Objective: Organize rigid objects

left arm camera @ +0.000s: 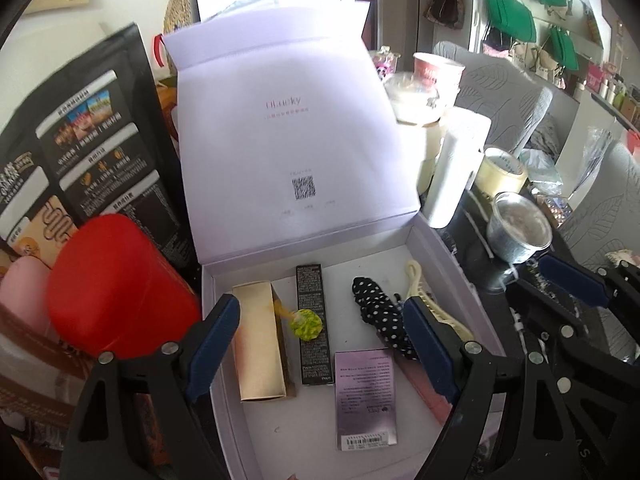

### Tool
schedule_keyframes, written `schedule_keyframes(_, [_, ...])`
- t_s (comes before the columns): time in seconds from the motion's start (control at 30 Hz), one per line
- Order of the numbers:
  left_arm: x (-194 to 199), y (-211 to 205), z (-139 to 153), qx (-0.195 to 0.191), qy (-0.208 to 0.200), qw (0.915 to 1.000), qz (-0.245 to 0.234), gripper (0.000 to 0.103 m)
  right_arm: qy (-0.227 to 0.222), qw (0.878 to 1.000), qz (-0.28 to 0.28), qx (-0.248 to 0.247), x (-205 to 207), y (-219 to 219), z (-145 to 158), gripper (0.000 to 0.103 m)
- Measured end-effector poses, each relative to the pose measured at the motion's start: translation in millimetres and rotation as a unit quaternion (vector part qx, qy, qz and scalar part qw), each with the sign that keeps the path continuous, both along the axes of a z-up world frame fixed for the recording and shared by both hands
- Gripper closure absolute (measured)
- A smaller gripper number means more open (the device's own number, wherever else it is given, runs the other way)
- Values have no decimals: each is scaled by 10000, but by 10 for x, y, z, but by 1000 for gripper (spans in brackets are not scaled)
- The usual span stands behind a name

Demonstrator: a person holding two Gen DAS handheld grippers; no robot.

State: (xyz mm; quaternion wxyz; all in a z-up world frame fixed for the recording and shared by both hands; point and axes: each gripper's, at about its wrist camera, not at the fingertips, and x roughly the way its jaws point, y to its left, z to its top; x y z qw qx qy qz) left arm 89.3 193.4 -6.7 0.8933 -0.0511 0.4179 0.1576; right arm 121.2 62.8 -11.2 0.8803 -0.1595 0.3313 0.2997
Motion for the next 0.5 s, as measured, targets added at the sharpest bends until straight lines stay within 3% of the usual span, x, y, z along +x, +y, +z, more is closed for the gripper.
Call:
schedule_keyframes(0.23, [-214,-106,355,188,-310,9992,156,19,-213,9996,21,171,-158,-124,232,66])
schedule_keyframes(0.5, [-482,-266,710,357,-585,9974,207,16,-501,9980,73,385,-443,-314,544,48])
